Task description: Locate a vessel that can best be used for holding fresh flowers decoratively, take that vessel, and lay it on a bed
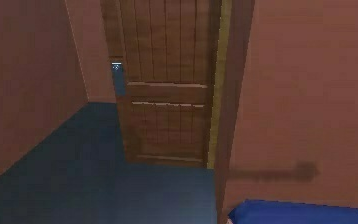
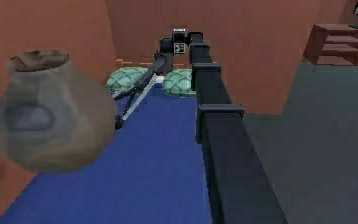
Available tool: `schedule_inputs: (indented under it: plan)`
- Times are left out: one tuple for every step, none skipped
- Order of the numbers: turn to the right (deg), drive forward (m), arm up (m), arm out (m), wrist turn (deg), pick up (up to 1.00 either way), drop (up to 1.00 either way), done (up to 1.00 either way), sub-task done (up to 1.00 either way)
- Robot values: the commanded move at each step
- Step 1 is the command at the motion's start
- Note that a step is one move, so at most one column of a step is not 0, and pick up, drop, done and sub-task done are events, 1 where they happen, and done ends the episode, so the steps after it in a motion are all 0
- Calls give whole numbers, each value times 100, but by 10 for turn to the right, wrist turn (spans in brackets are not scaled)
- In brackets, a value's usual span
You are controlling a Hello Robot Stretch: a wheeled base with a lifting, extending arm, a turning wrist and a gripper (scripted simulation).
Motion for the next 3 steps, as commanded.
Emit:
schedule_inputs:
  plan:
    - [0,0,0,0,390,0,0,0,0]
    - [0,0,-26,0,0,0,0,0,0]
    - [0,0,-32,0,0,0,0,0,0]
